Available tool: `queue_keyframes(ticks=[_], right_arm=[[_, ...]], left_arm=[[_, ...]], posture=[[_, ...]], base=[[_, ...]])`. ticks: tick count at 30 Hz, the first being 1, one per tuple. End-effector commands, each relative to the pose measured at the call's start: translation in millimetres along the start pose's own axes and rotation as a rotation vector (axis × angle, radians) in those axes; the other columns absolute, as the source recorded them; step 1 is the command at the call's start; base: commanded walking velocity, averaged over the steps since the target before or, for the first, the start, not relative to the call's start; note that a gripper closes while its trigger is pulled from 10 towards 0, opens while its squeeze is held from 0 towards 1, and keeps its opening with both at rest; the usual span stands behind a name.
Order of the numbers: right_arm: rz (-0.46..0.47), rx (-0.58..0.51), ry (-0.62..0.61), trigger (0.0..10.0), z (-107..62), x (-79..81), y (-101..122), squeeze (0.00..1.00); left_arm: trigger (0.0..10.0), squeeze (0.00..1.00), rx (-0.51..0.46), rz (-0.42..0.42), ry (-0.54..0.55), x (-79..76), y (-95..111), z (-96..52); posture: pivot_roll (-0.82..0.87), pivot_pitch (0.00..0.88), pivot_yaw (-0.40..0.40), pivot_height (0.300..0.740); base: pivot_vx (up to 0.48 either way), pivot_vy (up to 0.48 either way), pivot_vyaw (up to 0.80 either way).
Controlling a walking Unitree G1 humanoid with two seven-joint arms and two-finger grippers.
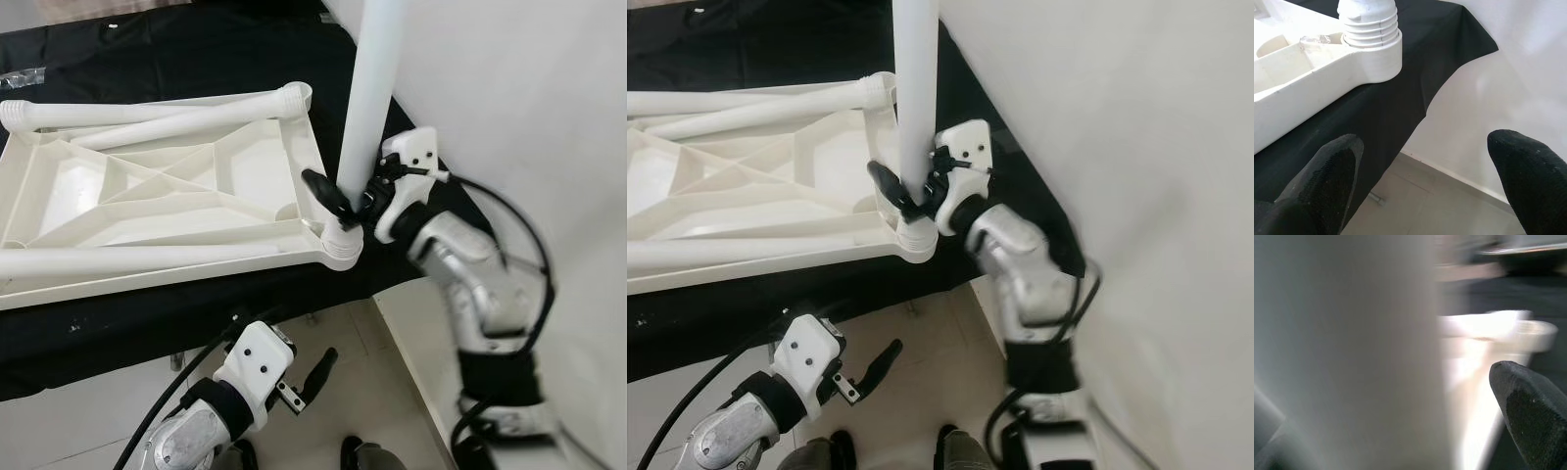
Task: Building children table
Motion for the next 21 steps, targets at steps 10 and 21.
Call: queue_keyframes(ticks=[10,21], right_arm=[[-0.066,-0.05,0.468,6.9,-1.2,-6.8,17.8,0.0],[-0.079,-0.012,0.63,0.0,-8.4,-8.8,10.7,0.0]], left_arm=[[10.0,0.0,0.015,-0.009,-0.001,-6.0,0.0,-6.2],[10.0,0.0,0.015,-0.013,0.0,-7.5,-0.1,-9.0]], posture=[[0.05,0.305,-0.049,0.74],[0.05,0.291,-0.046,0.74]], base=[[0.0,0.0,0.0],[0.0,0.0,0.0]])
Point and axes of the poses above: a point about 5 cm out from each wrist's last joint towards the gripper, its own z axis pointing out of the wrist towards the gripper, its own y axis along the axis of the wrist's last joint, x = y × z, the point moved 3 cm from there along z, pointing out of the wrist towards the gripper, and after that the axes turned 9 degrees about -z, right-handed, at the moved point
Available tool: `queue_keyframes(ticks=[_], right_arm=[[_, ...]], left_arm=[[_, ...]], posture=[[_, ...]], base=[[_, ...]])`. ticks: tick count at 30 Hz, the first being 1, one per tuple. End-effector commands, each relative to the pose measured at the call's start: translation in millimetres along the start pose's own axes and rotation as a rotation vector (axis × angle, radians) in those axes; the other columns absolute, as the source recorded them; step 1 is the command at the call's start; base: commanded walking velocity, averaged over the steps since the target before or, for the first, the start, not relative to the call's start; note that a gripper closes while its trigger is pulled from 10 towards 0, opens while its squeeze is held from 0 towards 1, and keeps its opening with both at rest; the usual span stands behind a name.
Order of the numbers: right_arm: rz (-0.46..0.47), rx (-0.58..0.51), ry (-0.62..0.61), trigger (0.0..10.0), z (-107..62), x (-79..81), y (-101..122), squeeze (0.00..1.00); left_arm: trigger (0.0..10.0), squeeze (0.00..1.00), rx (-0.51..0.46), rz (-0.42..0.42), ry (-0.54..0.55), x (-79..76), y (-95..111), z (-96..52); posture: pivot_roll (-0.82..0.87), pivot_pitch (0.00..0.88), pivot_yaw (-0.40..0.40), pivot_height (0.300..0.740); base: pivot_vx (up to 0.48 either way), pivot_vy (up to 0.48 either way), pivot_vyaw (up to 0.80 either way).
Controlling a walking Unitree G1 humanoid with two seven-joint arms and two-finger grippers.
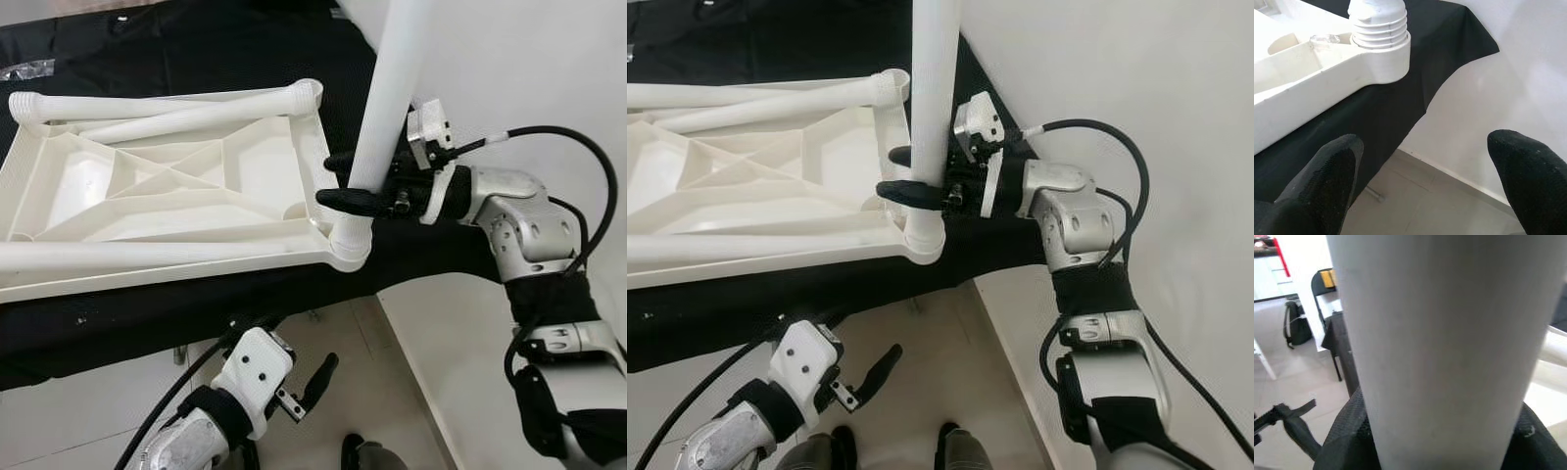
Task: Building children table
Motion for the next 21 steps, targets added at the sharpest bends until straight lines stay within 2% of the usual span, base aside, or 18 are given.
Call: queue_keyframes(ticks=[1,5,7,8,9,10,11,12,13,15,16,17,19,21], right_arm=[[0.028,0.011,0.05,0.0,0.2,4.9,-8.4,0.0],[0.03,0.034,0.001,0.0,-5.1,2.9,-16.5,0.0],[0.059,0.066,-0.149,0.0,-8.2,1.1,-33.7,0.0],[0.059,0.066,-0.149,0.0,-8.2,1.1,-33.7,0.0],[0.1,0.108,-0.267,0.0,-6.4,3.7,-49.0,0.0],[0.1,0.108,-0.267,0.0,-6.4,3.7,-49.0,0.0],[0.158,0.195,-0.48,0.0,-1.2,10.4,-72.1,0.0],[0.207,0.326,-0.711,0.0,-0.7,24.4,-94.7,0.0],[0.237,0.416,-0.88,0.0,0.6,44.0,-104.4,0.0],[0.237,0.416,-0.88,0.0,0.6,44.0,-104.4,0.0],[0.252,0.463,-0.979,0.0,-0.6,56.1,-106.3,0.0],[0.252,0.463,-0.979,0.0,-0.6,56.1,-106.3,0.0],[0.242,0.437,-0.984,0.0,16.0,63.8,-96.3,0.0],[0.228,0.4,-0.971,0.0,26.7,58.3,-90.2,0.0]], left_arm=[[10.0,0.0,0.017,-0.003,-0.004,-3.4,-3.0,-3.2],[10.0,0.0,0.015,-0.005,-0.003,-4.2,-3.2,-3.1],[10.0,0.0,0.013,-0.007,-0.001,-4.7,-3.2,-3.1],[10.0,0.0,0.013,-0.007,-0.001,-4.7,-3.2,-3.1],[10.0,0.0,0.011,-0.008,0.0,-4.7,-3.1,-3.1],[10.0,0.0,0.011,-0.008,0.0,-4.7,-3.1,-3.1],[10.0,0.0,0.009,-0.01,0.002,-4.3,-2.7,-3.1],[10.0,0.0,0.009,-0.011,0.003,-3.4,-2.4,-3.1],[10.0,0.0,0.008,-0.011,0.003,-2.2,-2.1,-2.4],[10.0,0.0,0.008,-0.011,0.003,-2.2,-2.1,-2.4],[10.0,0.0,0.008,-0.011,0.002,-1.5,-1.8,-1.9],[10.0,0.0,0.008,-0.011,0.002,-1.5,-1.8,-1.9],[10.0,0.0,0.009,-0.011,0.0,0.8,-3.0,-0.2],[10.0,0.0,0.01,-0.01,0.0,2.6,-4.8,2.0]], posture=[[0.05,0.285,-0.047,0.74],[0.05,0.281,-0.05,0.74],[0.04,0.278,-0.058,0.74],[0.04,0.278,-0.058,0.74],[0.04,0.282,-0.065,0.74],[0.04,0.282,-0.065,0.74],[0.04,0.284,-0.064,0.74],[0.03,0.288,-0.058,0.74],[0.03,0.29,-0.049,0.74],[0.03,0.29,-0.049,0.74],[0.03,0.29,-0.049,0.74],[0.03,0.29,-0.049,0.74],[0.01,0.273,-0.036,0.74],[0.02,0.265,-0.042,0.74]], base=[[0.0,0.0,0.0],[0.0,0.0,0.0],[0.0,0.0,0.0],[0.0,0.0,0.0],[0.0,0.0,0.0],[0.0,0.0,0.0],[0.0,0.0,0.0],[0.0,0.0,0.0],[0.0,0.0,0.0],[0.0,0.0,0.0],[0.0,0.0,0.0],[0.0,0.0,0.0],[0.0,0.0,0.0],[0.0,0.0,0.0]])
Point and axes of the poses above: a point about 5 cm out from each wrist's last joint towards the gripper, its own z axis pointing out of the wrist towards the gripper, its own y axis along the axis of the wrist's last joint, x = y × z, the point moved 3 cm from there along z, pointing out of the wrist towards the gripper, and after that the axes turned 9 degrees about -z, right-handed, at the moved point
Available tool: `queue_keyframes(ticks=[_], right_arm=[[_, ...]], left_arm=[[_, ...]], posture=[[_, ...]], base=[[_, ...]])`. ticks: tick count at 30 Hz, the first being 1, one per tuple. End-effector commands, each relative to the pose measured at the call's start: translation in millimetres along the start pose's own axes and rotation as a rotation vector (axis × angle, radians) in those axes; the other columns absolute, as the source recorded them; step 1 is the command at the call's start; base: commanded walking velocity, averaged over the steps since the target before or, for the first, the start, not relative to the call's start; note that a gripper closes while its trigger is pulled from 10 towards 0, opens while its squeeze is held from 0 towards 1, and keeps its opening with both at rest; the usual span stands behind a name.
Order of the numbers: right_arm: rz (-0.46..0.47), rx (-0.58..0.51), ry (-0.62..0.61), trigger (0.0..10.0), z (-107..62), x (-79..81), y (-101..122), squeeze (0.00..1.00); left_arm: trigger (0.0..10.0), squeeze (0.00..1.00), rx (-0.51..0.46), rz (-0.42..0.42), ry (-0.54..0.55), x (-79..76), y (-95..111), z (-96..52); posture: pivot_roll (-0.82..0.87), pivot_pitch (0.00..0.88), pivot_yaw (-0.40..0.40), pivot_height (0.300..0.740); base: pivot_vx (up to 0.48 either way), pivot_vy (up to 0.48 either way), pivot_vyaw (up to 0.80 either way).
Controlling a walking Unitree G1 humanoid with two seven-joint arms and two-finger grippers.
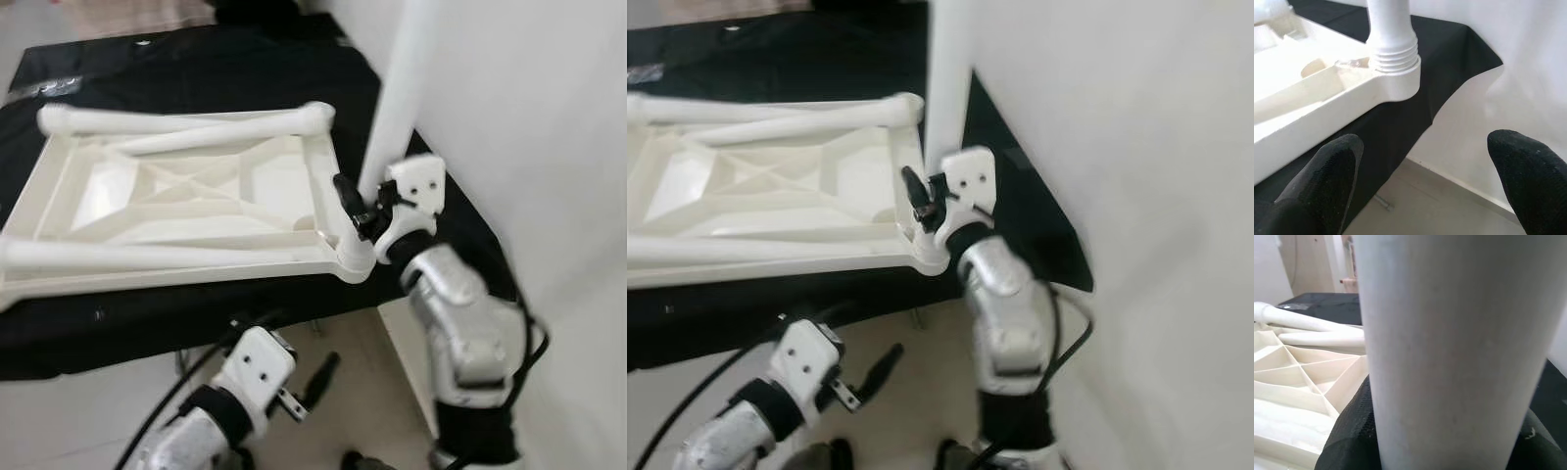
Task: Building children table
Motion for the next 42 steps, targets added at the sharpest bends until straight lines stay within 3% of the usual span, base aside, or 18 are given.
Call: queue_keyframes(ticks=[1,2,3,6,7,10,13,15,16,17,18,20,22,31,32,33,34,42], right_arm=[[0.023,0.223,0.042,0.0,-0.4,12.6,-48.4,0.0],[0.023,0.223,0.042,0.0,-0.4,12.6,-48.4,0.0],[0.009,0.216,0.039,10.0,2.5,10.7,-46.1,0.0],[0.004,0.166,0.049,10.0,8.1,9.7,-35.7,0.0],[0.032,0.142,0.052,10.0,8.9,11.0,-28.8,1.0],[0.07,0.062,0.103,10.0,12.1,13.6,-11.6,1.0],[0.094,-0.071,0.301,10.0,12.6,14.6,12.2,1.0],[0.094,-0.071,0.301,10.0,12.6,14.6,12.2,1.0],[0.073,-0.106,0.404,10.0,10.8,12.8,17.6,1.0],[0.025,-0.129,0.51,10.0,8.6,7.9,20.7,0.16],[-0.011,-0.134,0.587,10.0,7.3,2.4,21.4,0.0],[-0.032,-0.134,0.63,10.0,6.5,-1.6,21.6,0.0],[-0.089,-0.162,0.783,10.0,6.4,-14.0,28.8,0.0],[-0.092,-0.201,0.87,10.0,20.7,-33.8,46.6,0.0],[-0.073,-0.21,0.884,5.5,22.4,-36.7,49.0,0.0],[-0.073,-0.21,0.884,5.5,22.4,-36.7,49.0,0.0],[-0.065,-0.21,0.909,0.0,22.6,-38.8,49.4,0.0],[-0.106,-0.157,1.048,0.0,17.1,-45.5,37.6,0.0]], left_arm=[[10.0,0.0,0.016,-0.012,-0.007,0.2,-5.8,1.1],[10.0,0.0,0.016,-0.012,-0.007,0.2,-5.8,1.1],[10.0,0.0,0.016,-0.011,-0.004,1.1,-6.2,1.6],[10.0,0.0,0.015,-0.007,0.001,2.2,-6.5,2.6],[10.0,0.0,0.015,-0.005,0.004,2.9,-6.6,2.9],[10.0,0.0,0.015,-0.004,0.006,3.6,-7.1,2.8],[10.0,0.0,0.014,-0.005,0.007,3.7,-6.9,2.9],[10.0,0.0,0.014,-0.005,0.007,3.7,-6.9,2.9],[10.0,0.0,0.013,-0.007,0.007,3.6,-6.7,3.0],[10.0,0.0,0.011,-0.008,0.007,3.0,-6.2,2.8],[10.0,0.0,0.009,-0.009,0.007,2.6,-5.9,2.6],[10.0,0.0,0.008,-0.01,0.008,2.3,-5.6,2.6],[10.0,0.0,0.005,-0.011,0.012,1.2,-4.1,1.1],[10.0,0.0,0.004,-0.013,0.014,-0.3,-2.0,-2.0],[10.0,0.0,0.005,-0.013,0.015,-0.1,-2.0,-2.5],[10.0,0.0,0.005,-0.013,0.015,-0.1,-2.0,-2.5],[10.0,0.0,0.008,-0.014,0.014,-0.3,-2.2,-3.0],[10.0,0.0,0.012,-0.012,0.016,0.4,-2.9,-4.0]], posture=[[0.02,0.265,-0.042,0.74],[0.02,0.265,-0.042,0.74],[0.01,0.259,-0.04,0.74],[0.01,0.26,-0.04,0.74],[0.01,0.253,-0.037,0.74],[0.01,0.251,-0.035,0.74],[0.01,0.252,-0.037,0.74],[0.01,0.252,-0.037,0.74],[0.01,0.253,-0.039,0.74],[0.01,0.258,-0.043,0.74],[0.02,0.26,-0.045,0.74],[0.02,0.26,-0.045,0.74],[0.02,0.271,-0.05,0.74],[0.05,0.295,-0.048,0.74],[0.05,0.298,-0.047,0.74],[0.05,0.298,-0.047,0.74],[0.06,0.298,-0.046,0.74],[0.05,0.294,-0.047,0.74]], base=[[0.0,0.0,0.0],[0.0,0.0,0.0],[0.0,0.0,0.0],[0.0,0.0,0.0],[0.0,0.0,0.0],[0.0,0.0,0.0],[0.0,0.0,0.0],[0.0,0.0,0.0],[0.0,0.0,0.0],[0.0,0.0,0.0],[0.0,0.0,0.0],[0.0,0.0,0.0],[0.0,0.0,0.0],[0.0,0.0,0.0],[0.0,0.0,0.0],[0.0,0.0,0.0],[0.0,0.0,0.0],[0.0,0.0,0.0]])
Point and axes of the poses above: a point about 5 cm out from each wrist's last joint towards the gripper, its own z axis pointing out of the wrist towards the gripper, its own y axis along the axis of the wrist's last joint, x = y × z, the point moved 3 cm from there along z, pointing out of the wrist towards the gripper, and after that the axes turned 9 degrees about -z, right-handed, at the moved point
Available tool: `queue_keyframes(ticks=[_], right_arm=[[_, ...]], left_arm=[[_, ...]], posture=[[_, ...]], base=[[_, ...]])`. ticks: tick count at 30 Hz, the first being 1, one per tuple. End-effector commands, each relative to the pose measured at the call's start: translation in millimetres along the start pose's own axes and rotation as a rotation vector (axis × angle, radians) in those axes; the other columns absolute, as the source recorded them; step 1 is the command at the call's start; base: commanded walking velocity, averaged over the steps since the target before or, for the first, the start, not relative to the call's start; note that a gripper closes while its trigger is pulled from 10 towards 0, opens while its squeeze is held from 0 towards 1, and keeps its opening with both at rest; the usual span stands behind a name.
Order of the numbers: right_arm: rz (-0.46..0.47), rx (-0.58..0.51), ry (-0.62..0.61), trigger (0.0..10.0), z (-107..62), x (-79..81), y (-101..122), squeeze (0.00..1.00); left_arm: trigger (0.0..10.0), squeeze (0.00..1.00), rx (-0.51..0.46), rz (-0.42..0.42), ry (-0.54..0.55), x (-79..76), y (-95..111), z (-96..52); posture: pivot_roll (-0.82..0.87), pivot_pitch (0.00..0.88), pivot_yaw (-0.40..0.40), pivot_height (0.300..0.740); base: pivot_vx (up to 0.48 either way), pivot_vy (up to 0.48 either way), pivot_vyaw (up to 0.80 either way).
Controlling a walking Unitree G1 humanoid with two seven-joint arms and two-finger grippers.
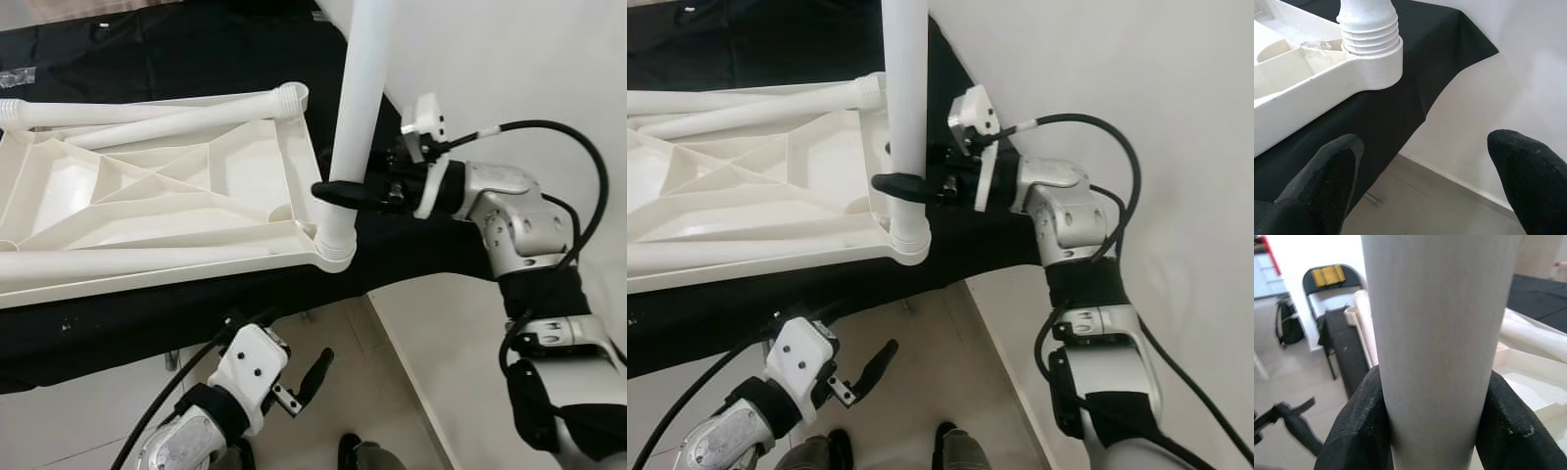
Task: Building children table
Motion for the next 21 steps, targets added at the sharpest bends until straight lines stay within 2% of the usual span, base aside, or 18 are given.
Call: queue_keyframes(ticks=[1,5,7,8,9,10,11,12,13,16,17,21], right_arm=[[0.003,0.023,0.036,0.0,-2.0,3.4,-7.2,0.0],[-0.013,0.074,-0.015,0.0,-4.6,0.3,-16.7,0.0],[-0.02,0.147,-0.143,0.0,-8.4,-3.6,-29.8,0.0],[-0.02,0.147,-0.143,0.0,-8.4,-3.6,-29.8,0.0],[-0.016,0.225,-0.291,0.0,-9.2,-5.7,-44.0,0.0],[-0.023,0.341,-0.492,0.0,-12.6,-9.8,-60.3,0.0],[-0.018,0.463,-0.736,0.0,-23.6,-14.2,-75.1,0.0],[0.019,0.542,-0.932,0.0,-36.3,-9.4,-85.3,0.0],[0.084,0.546,-0.995,0.0,-33.7,4.4,-90.7,0.0],[0.112,0.528,-1.027,0.0,-30.4,11.5,-90.2,0.0],[0.13,0.501,-1.034,0.0,-24.2,12.3,-87.4,0.0],[0.117,0.445,-1.012,0.0,-5.5,3.7,-76.1,0.0]], left_arm=[[10.0,0.0,0.012,-0.005,-0.001,-2.0,-1.3,-3.0],[10.0,0.0,0.013,-0.005,0.0,-1.6,-1.6,-2.8],[10.0,0.0,0.013,-0.005,0.001,-1.5,-1.9,-2.8],[10.0,0.0,0.013,-0.005,0.001,-1.5,-1.9,-2.8],[10.0,0.0,0.014,-0.006,0.001,-1.2,-2.2,-3.2],[10.0,0.0,0.014,-0.006,0.002,-0.7,-2.3,-3.6],[10.0,0.0,0.015,-0.006,0.002,-0.1,-2.4,-3.8],[10.0,0.0,0.015,-0.006,0.002,0.4,-2.4,-4.0],[10.0,0.0,0.016,-0.006,0.001,1.4,-2.1,-2.9],[10.0,0.0,0.016,-0.006,-0.002,2.0,-2.0,-2.0],[10.0,0.0,0.018,-0.003,-0.009,1.9,-2.5,-1.2],[10.0,0.0,0.02,0.0,-0.017,2.2,-4.4,0.6]], posture=[[0.05,0.294,-0.047,0.74],[0.05,0.292,-0.048,0.74],[0.04,0.291,-0.048,0.74],[0.04,0.291,-0.048,0.74],[0.03,0.289,-0.052,0.74],[0.03,0.29,-0.051,0.74],[0.03,0.29,-0.05,0.74],[0.02,0.292,-0.046,0.74],[0.02,0.299,-0.027,0.74],[0.02,0.302,-0.023,0.74],[0.01,0.288,-0.016,0.74],[0.02,0.268,-0.023,0.74]], base=[[0.0,0.0,0.0],[0.0,0.0,0.0],[0.0,0.0,0.0],[0.0,0.0,0.0],[0.0,0.0,0.0],[0.0,0.0,0.0],[0.0,0.0,0.0],[0.0,0.0,0.0],[0.0,0.0,0.0],[0.0,0.0,0.0],[0.0,0.0,0.0],[0.0,0.0,0.0]])
Point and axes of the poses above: a point about 5 cm out from each wrist's last joint towards the gripper, its own z axis pointing out of the wrist towards the gripper, its own y axis along the axis of the wrist's last joint, x = y × z, the point moved 3 cm from there along z, pointing out of the wrist towards the gripper, and after that the axes turned 9 degrees about -z, right-handed, at the moved point
